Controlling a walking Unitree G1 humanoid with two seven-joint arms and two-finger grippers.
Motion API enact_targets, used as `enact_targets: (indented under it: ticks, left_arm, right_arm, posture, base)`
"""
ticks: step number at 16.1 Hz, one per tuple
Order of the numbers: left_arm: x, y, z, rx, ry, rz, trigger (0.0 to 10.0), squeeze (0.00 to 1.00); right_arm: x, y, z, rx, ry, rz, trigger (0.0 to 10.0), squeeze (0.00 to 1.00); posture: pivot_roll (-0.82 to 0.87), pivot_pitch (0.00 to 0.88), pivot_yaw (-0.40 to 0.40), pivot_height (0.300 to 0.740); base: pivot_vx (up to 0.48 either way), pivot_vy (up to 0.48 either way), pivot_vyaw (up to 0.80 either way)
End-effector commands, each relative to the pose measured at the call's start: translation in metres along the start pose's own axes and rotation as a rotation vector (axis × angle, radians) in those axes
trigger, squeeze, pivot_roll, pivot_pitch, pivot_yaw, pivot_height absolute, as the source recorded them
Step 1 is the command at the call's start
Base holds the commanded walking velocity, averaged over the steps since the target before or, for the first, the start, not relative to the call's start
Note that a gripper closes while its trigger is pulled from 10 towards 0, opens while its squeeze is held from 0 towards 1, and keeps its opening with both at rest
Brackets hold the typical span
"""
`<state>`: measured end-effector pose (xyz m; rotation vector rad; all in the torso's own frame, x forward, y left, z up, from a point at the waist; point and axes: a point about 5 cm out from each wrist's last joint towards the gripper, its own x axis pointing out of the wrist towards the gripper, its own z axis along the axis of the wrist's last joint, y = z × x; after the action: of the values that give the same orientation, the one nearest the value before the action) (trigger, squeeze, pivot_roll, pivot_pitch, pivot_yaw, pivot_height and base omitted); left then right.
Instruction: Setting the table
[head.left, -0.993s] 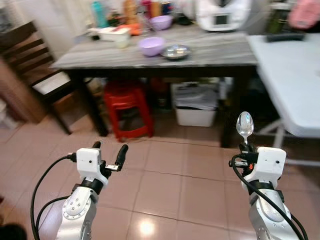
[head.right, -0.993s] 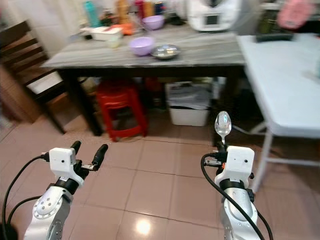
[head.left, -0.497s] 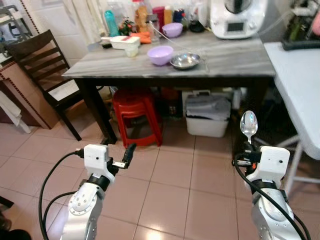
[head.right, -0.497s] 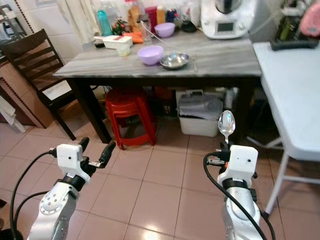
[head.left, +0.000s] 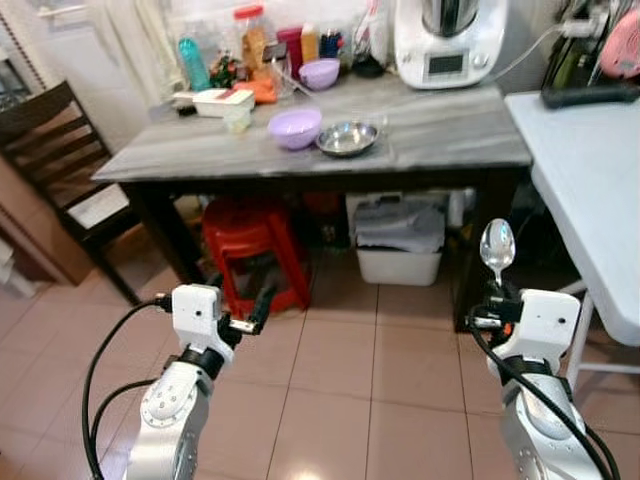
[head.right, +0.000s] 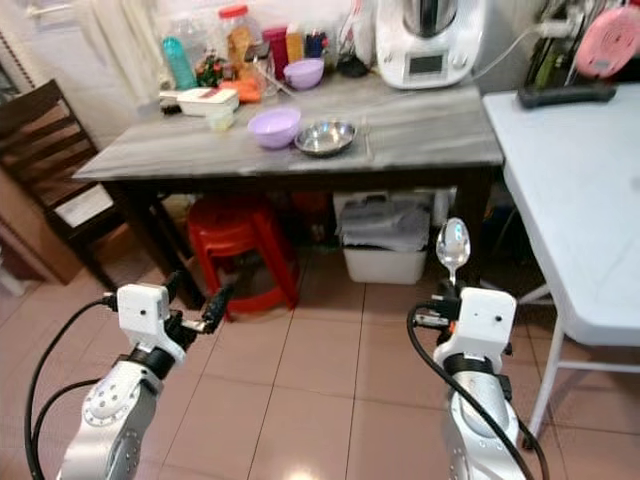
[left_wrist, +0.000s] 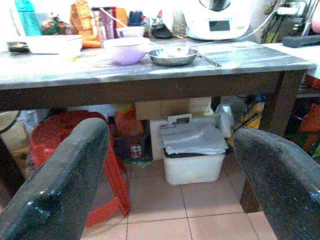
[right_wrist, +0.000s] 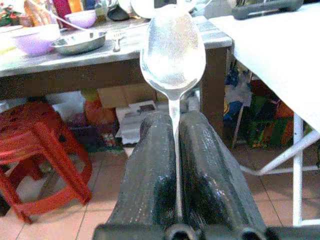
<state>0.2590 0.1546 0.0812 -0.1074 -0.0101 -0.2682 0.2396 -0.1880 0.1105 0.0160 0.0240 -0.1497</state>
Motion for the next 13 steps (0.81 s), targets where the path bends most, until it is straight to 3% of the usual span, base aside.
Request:
enact_targets:
  ticks: [1, 7, 13]
  left_arm:
    - [-0.002, 0.009, 0.0017, 0.012, 0.008, 0.021, 10.0, 0.0]
    - [-0.0017, 0.0074, 0.0015, 0.013, 0.01, 0.012, 10.0, 0.0]
    - [0.0015, 0.0061, 0.0022, 0.013, 0.008, 0.0, 10.0, 0.0]
  right_arm:
    - [0.0011, 0.0073, 0.0038, 0.014, -0.015, 0.02, 10.0, 0.0]
    - [0.002, 0.0072, 0.0042, 0.014, -0.015, 0.022, 10.0, 0.0]
    - [0.0045, 0.008, 0.006, -0.002, -0.024, 0.028, 10.0, 0.0]
  posture:
    - [-0.08, 0.0, 0.136, 0.74]
    - [-0.09, 0.0, 0.133, 0.74]
    - [-0.09, 0.0, 0.134, 0.74]
  base:
    - [0.337, 0.0, 0.0]
    - [0.344, 0.0, 0.0]
    - [0.48, 0.0, -0.14]
